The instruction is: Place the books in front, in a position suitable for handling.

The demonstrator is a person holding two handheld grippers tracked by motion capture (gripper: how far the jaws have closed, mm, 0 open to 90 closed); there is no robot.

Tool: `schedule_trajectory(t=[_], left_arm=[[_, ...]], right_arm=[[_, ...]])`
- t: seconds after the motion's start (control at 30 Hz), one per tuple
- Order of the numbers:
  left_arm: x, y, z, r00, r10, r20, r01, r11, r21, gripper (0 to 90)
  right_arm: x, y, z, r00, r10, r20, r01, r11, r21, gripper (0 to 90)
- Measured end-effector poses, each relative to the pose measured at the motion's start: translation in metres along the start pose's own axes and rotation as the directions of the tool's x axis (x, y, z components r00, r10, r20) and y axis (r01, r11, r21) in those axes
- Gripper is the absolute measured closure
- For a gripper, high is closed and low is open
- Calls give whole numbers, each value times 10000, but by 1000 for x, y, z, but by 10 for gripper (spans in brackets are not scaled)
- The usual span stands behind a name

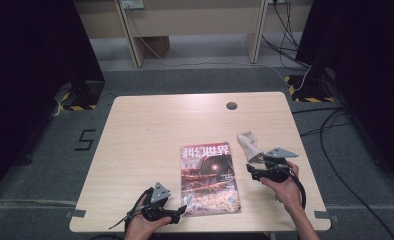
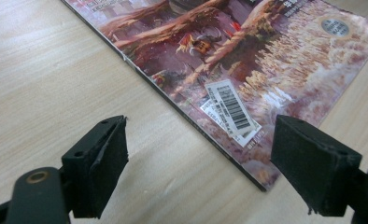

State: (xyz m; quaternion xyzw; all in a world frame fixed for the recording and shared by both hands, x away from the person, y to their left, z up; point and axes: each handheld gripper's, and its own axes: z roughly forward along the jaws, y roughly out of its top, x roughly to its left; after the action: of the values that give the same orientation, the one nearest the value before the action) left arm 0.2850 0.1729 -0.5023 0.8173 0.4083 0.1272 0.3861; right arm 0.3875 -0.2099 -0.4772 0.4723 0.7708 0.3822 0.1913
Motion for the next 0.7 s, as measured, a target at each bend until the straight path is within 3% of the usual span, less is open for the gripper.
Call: schedule_trajectory(t=[0.1, 0.23, 0.7], left_arm=[[1, -2, -2, 10000, -21, 21, 21, 10000, 19, 183], [3, -4, -4, 10000, -44, -3, 45, 10000, 35, 182], [3, -1, -2, 9995, 275, -172, -272, 9995, 161, 182]], right_arm=[[-4, 4, 4, 9999, 148, 73, -148, 9999, -32, 275], [-8, 13, 12, 9993, -173, 337, 171, 9998, 71, 288], [-12, 21, 28, 9994, -33, 330, 25, 9997, 225, 292]])
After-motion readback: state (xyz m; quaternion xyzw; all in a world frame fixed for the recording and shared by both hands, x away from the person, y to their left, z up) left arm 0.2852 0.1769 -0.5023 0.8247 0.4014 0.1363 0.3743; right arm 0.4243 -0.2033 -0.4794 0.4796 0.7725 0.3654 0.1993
